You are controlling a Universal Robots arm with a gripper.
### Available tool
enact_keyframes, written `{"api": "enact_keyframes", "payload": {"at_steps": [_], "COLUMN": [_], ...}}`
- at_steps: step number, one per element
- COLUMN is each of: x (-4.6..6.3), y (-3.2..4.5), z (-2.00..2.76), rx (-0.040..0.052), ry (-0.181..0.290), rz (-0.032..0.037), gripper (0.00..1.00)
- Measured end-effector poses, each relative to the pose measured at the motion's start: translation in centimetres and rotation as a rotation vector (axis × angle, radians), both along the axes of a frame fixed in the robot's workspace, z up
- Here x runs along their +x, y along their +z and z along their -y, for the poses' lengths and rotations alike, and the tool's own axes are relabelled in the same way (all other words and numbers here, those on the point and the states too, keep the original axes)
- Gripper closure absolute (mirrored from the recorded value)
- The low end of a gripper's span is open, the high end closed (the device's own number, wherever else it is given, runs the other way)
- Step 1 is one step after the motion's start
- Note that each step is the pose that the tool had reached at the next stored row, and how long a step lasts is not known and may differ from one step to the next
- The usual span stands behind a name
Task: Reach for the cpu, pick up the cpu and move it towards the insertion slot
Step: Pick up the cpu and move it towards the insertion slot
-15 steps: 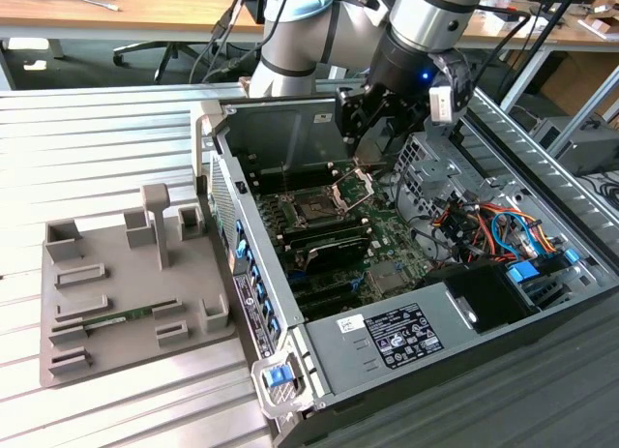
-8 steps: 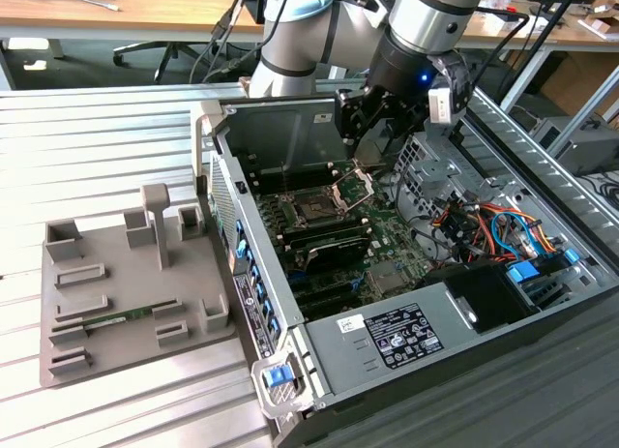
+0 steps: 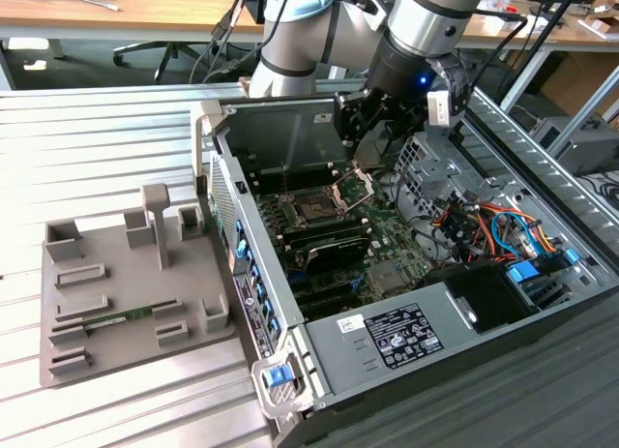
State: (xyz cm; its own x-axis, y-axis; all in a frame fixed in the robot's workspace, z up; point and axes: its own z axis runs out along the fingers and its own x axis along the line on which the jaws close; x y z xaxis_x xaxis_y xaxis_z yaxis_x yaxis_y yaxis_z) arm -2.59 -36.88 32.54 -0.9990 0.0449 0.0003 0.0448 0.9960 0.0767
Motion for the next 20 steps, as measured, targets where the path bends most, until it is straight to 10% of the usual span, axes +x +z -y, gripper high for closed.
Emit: {"api": "enact_keyframes", "payload": {"at_steps": [20], "x": [0.0], "y": [-0.52], "z": [-1.08], "rx": [0.0], "ry": [0.002], "rz": [0.0], "gripper": [0.45]}}
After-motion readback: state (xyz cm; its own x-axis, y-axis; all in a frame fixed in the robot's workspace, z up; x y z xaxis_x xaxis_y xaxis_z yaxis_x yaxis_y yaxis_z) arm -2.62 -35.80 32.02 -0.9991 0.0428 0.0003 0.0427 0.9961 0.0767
